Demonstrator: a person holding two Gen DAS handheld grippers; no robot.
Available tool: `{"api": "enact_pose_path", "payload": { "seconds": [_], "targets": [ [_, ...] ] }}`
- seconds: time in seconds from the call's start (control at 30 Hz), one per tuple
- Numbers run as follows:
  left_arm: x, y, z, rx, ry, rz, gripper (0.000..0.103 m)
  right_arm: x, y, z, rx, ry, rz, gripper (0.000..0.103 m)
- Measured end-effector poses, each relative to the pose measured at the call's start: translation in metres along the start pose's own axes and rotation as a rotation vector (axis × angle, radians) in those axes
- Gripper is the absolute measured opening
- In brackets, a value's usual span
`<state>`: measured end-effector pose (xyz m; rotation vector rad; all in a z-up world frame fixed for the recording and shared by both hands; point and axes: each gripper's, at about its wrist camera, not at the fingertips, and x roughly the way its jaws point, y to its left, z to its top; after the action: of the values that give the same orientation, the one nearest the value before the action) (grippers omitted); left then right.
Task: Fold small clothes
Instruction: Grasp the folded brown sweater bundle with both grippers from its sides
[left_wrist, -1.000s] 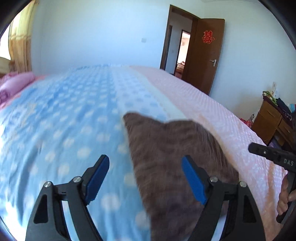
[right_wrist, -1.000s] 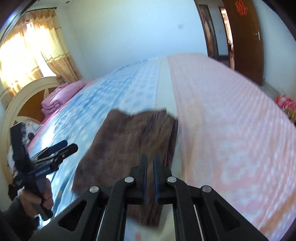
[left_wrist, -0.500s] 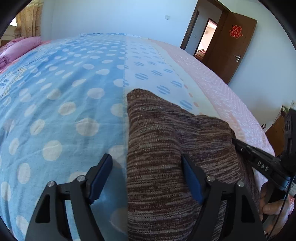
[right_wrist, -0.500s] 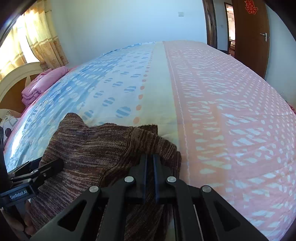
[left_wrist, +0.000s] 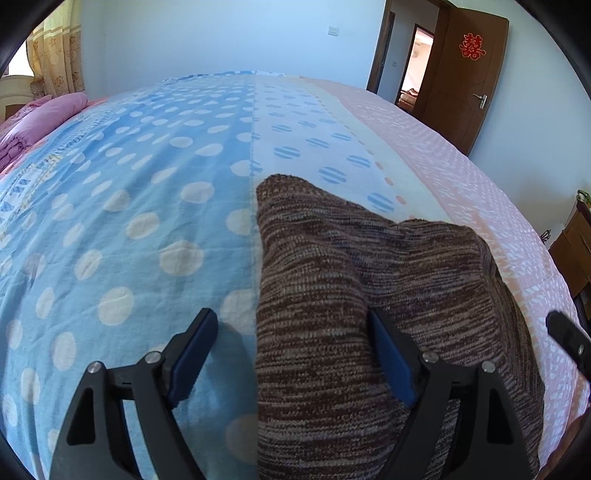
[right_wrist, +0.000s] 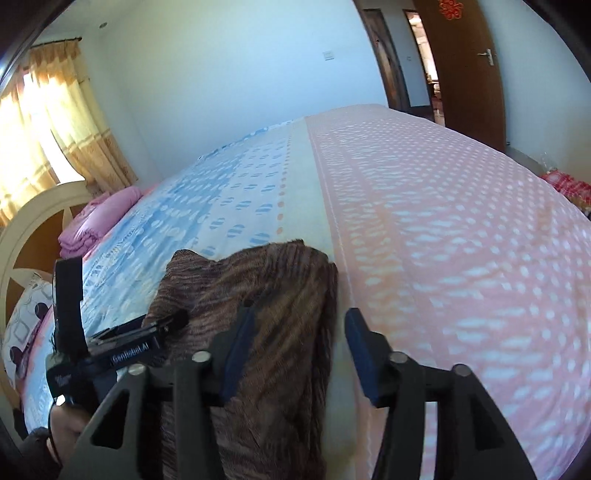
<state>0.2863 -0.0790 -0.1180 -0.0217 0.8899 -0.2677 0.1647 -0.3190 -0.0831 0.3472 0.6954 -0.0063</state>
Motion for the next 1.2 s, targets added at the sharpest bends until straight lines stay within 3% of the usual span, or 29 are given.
{"api": "enact_pose_path", "payload": {
  "seconds": [0.17, 0.3, 0.47, 0.63, 1.07, 1.2],
  "targets": [
    [-0.002, 0.005, -0.003, -0.007, 0.014, -0.025, 0.09, 0.016, -0.024, -0.012, 0.132, 0.066, 0.061, 0.054],
    [-0.009, 0.007, -0.01, 0.023, 0.031, -0.08, 0.09, 0.008, -0.028, -0.011, 0.159, 0.038, 0.104, 0.054],
    [-0.029, 0.013, -0.008, -0.118, 0.046, -0.274, 0.086, 0.011, -0.038, -0.01, 0.224, 0.053, 0.172, 0.054],
    [-0.007, -0.006, -0.016, -0.051, 0.067, -0.168, 0.087, 0.022, -0.032, -0.015, 0.201, 0.111, 0.18, 0.054],
    [-0.009, -0.01, -0.02, -0.014, 0.039, -0.144, 0.089, 0.039, -0.01, -0.009, 0.132, 0.166, 0.193, 0.058],
    [-0.009, -0.01, -0.02, -0.015, 0.039, -0.145, 0.089, 0.062, 0.01, 0.006, 0.027, 0.218, 0.179, 0.059]
  ]
}}
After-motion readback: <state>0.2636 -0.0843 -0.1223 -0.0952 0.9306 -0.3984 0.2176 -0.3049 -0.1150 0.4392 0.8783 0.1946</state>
